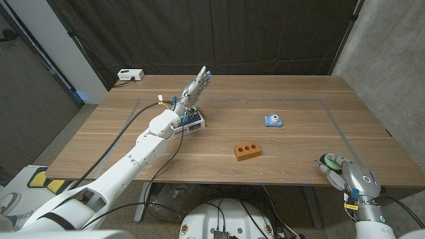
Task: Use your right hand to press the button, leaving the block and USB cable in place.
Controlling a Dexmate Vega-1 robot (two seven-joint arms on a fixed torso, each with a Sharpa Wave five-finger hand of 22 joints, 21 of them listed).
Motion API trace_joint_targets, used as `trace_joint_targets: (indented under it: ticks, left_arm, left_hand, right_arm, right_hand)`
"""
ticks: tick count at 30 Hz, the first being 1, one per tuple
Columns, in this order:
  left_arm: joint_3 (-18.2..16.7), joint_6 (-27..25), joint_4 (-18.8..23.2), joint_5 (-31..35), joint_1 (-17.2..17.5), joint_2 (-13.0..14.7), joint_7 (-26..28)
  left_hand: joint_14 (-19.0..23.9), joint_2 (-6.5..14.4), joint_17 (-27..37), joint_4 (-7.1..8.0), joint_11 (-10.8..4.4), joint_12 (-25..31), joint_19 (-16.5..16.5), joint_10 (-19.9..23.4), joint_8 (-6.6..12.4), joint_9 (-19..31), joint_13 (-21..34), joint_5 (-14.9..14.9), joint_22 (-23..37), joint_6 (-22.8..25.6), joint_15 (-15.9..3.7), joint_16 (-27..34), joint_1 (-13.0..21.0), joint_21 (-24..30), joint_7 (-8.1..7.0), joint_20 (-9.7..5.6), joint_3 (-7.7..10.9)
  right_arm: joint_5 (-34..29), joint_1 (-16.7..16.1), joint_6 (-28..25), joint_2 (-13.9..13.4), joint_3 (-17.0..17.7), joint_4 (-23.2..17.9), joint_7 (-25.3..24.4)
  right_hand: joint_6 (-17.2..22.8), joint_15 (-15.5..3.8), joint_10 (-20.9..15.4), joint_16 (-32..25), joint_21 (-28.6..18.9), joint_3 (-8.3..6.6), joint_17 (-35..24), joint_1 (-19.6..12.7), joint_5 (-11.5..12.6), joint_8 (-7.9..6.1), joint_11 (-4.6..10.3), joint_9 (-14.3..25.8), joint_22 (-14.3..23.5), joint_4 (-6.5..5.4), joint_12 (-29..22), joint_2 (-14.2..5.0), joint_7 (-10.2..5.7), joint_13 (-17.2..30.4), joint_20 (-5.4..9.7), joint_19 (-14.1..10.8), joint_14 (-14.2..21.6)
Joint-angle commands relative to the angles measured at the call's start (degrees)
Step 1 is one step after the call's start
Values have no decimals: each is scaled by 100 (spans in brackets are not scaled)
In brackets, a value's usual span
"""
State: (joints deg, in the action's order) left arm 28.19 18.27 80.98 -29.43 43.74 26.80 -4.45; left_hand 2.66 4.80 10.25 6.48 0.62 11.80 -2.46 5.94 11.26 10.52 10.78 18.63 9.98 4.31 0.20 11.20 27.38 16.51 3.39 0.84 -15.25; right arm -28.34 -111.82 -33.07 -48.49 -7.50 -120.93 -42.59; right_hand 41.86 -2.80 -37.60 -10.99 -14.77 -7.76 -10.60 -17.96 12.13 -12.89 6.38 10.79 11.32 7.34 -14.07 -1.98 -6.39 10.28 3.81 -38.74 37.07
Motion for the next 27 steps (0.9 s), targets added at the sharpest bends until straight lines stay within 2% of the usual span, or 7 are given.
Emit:
trace_joint_targets:
  ticks: [1, 6, 8, 10, 12, 22, 27]
  left_arm:
    - [-4, -12, -39, -13, -42, 16, -49]
    - [8, -23, -102, -6, -85, -2, -61]
    - [23, -50, -147, -24, -116, -14, -101]
    - [42, -90, -171, -18, -144, -12, -119]
    - [45, -93, -203, -32, -162, -23, -142]
    - [-2, -23, -177, -22, -103, -5, -74]
    - [-14, 26, -201, -92, -102, 34, -227]
  left_hand:
    - [25, 18, 25, 0, -28, -1, -24, 14, 15, 21, 18, 5, 26, 23, 12, -17, -16, -24, -14, 15, -38]
    - [29, 21, 25, 0, -56, 6, -16, 35, 19, 21, 18, 4, 27, 37, -4, -17, -13, -33, -28, -10, -43]
    - [30, 23, 25, 0, -67, 9, -8, 46, 21, 21, 18, 4, 27, 44, -6, -17, -12, -36, -28, -28, -46]
    - [31, 24, 25, 0, -67, 8, -7, 45, 24, 21, 18, 4, 27, 53, -8, -17, -11, -39, -26, -31, -47]
    - [21, 25, 25, 0, -62, 8, -4, 45, 23, 21, 18, 3, 27, 50, -9, -21, -11, -42, -30, -32, -49]
    - [18, 30, 24, 0, -54, 3, 4, 38, 20, 21, 18, 2, 28, 49, -6, -23, -6, -57, -27, -41, -57]
    - [18, 32, 24, 0, -53, 0, 5, 34, 21, 21, 18, 1, 28, 55, -7, -23, -4, -65, -24, -40, -61]
  right_arm:
    - [-60, -15, -115, 6, 188, -191, -107]
    - [-113, -32, -176, 79, 272, -222, -190]
    - [-116, -57, -194, 93, 323, -239, -183]
    - [-152, -67, -231, 111, 351, -261, -193]
    - [-194, -97, -220, 84, 393, -287, -185]
    - [-403, -113, -204, 195, 471, -433, -256]
    - [-594, -111, -222, 297, 396, -534, -361]
  right_hand:
    - [-102, -690, -229, 59, 96, -19, 7, -27, 8, 67, 10, 24, 1, -47, 75, -60, 5, 27, 552, 145, -96]
    - [-274, -643, -31, 120, 202, -20, 4, -42, 8, 147, -36, 31, -4, -38, 172, -58, 4, 33, 516, 361, -408]
    - [-440, -556, 167, 126, 255, -19, 1, -47, 12, 201, -99, 36, -7, -35, 246, -58, 46, 37, 488, 482, -601]
    - [-580, -572, 347, 138, 323, -21, 0, -57, 17, 231, -117, 39, -11, -32, 297, -61, 90, 41, 464, 661, -797]
    - [-761, -518, 533, 131, 346, -23, -1, -67, 24, 265, -103, 42, -14, -27, 335, -63, 37, 44, 462, 754, -949]
    - [-828, -492, 527, 103, 359, -24, -1, -77, 31, 254, -111, 44, -16, -22, 302, -61, 25, 47, 426, 822, -986]
    - [-809, -494, 509, 91, 355, -23, -1, -78, 33, 235, -112, 45, -17, -21, 286, -59, 30, 47, 423, 827, -982]
